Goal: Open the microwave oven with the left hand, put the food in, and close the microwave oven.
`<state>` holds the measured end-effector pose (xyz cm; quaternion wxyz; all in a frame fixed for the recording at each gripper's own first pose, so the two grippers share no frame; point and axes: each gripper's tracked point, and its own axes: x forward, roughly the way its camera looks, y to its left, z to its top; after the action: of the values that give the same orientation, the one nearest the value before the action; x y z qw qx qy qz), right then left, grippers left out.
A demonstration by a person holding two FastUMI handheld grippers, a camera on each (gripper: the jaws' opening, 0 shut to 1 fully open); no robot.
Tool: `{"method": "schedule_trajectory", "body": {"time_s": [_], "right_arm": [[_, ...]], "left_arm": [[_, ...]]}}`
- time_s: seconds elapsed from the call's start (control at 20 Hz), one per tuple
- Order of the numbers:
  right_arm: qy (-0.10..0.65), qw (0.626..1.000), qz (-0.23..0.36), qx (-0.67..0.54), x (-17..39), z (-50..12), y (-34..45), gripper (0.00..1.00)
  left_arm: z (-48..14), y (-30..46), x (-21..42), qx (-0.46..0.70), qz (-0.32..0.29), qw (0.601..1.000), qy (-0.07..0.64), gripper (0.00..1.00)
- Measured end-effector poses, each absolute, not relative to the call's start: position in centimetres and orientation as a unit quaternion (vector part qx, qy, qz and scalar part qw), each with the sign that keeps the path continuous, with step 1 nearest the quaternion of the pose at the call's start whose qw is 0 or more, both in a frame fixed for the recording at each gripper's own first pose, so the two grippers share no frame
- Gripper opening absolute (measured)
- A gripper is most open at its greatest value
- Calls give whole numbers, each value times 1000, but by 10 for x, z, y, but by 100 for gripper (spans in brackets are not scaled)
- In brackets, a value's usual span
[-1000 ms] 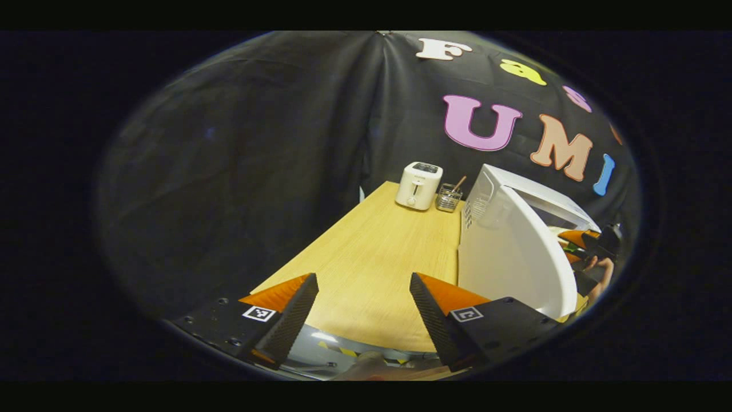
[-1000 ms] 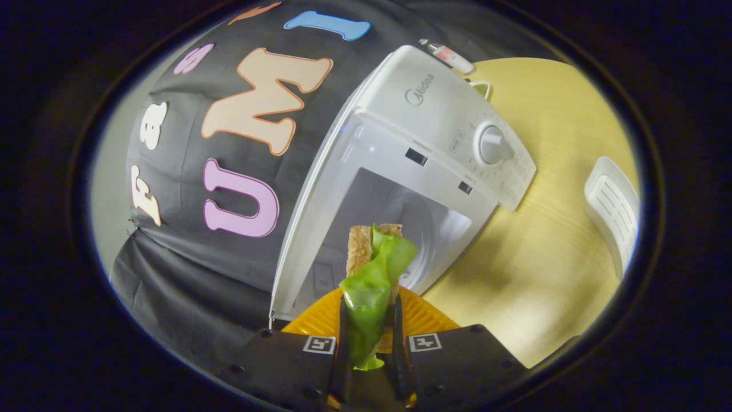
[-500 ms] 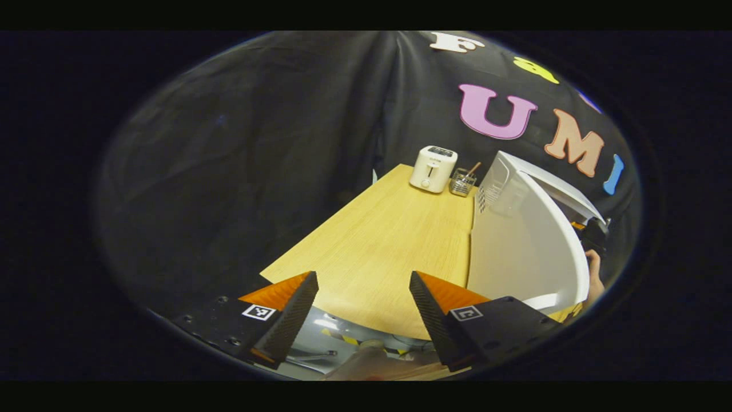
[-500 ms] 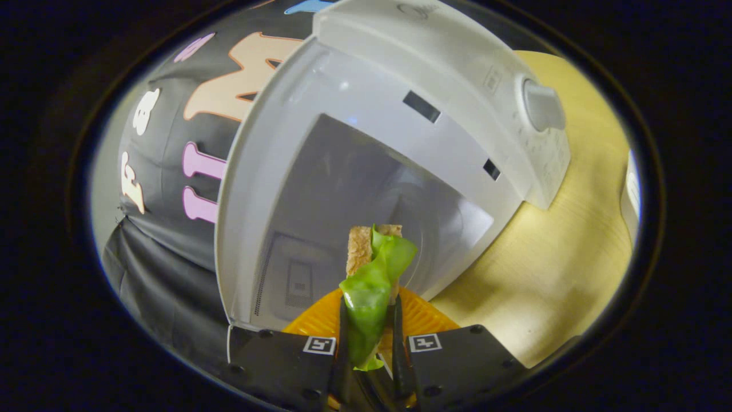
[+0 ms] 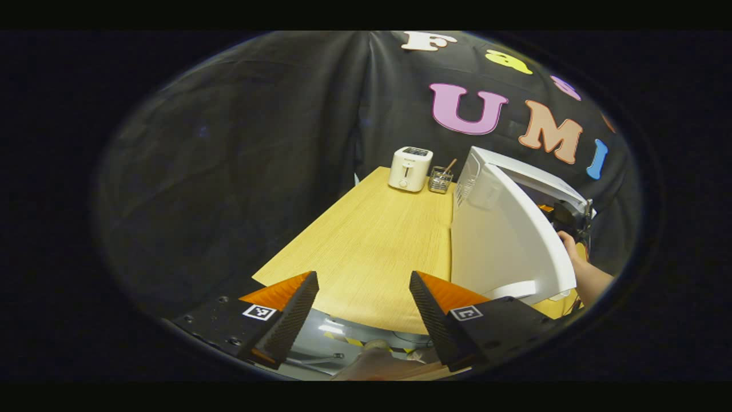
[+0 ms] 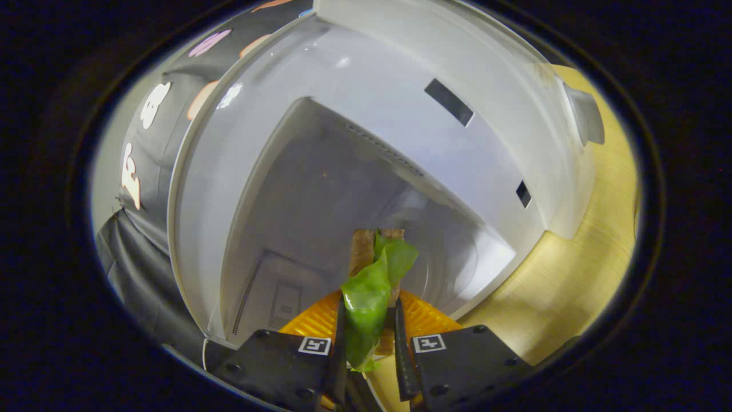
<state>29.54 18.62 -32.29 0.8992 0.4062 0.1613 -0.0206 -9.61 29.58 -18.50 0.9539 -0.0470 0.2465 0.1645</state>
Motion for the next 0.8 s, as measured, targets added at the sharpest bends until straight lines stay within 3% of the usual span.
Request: {"method": "schedule_trajectory", "body": {"time_s": [0.15, 0.25, 0.3, 0.35, 0.4, 0.45, 0.6, 0.65, 0.7, 0.75, 0.8], "right_arm": [[153, 906, -45, 392, 296, -329, 176, 49], [153, 908, -54, 387, 301, -333, 172, 48], [156, 911, -66, 375, 301, -337, 168, 41], [158, 914, -74, 365, 300, -339, 165, 58], [158, 917, -79, 357, 298, -343, 165, 48], [155, 921, -82, 348, 298, -342, 163, 64], [148, 932, -102, 315, 290, -339, 158, 82], [154, 935, -109, 302, 287, -342, 154, 91], [156, 937, -110, 293, 283, -344, 153, 89], [155, 940, -108, 284, 279, -342, 152, 99], [149, 944, -105, 274, 274, -338, 153, 99]], "left_arm": [[-198, 294, -102, -60, 169, 946, 270, 95], [-201, 294, -107, -67, 174, 942, 278, 95], [-202, 295, -109, -69, 178, 941, 280, 95], [-204, 296, -111, -69, 180, 940, 282, 95], [-204, 296, -113, -68, 180, 939, 284, 90], [-205, 296, -114, -66, 180, 939, 286, 95], [-203, 294, -115, -58, 177, 940, 286, 94], [-203, 294, -115, -55, 175, 940, 286, 90], [-202, 294, -115, -52, 173, 941, 285, 95], [-201, 293, -114, -51, 171, 942, 285, 94], [-201, 293, -114, -49, 168, 943, 284, 94]]}}
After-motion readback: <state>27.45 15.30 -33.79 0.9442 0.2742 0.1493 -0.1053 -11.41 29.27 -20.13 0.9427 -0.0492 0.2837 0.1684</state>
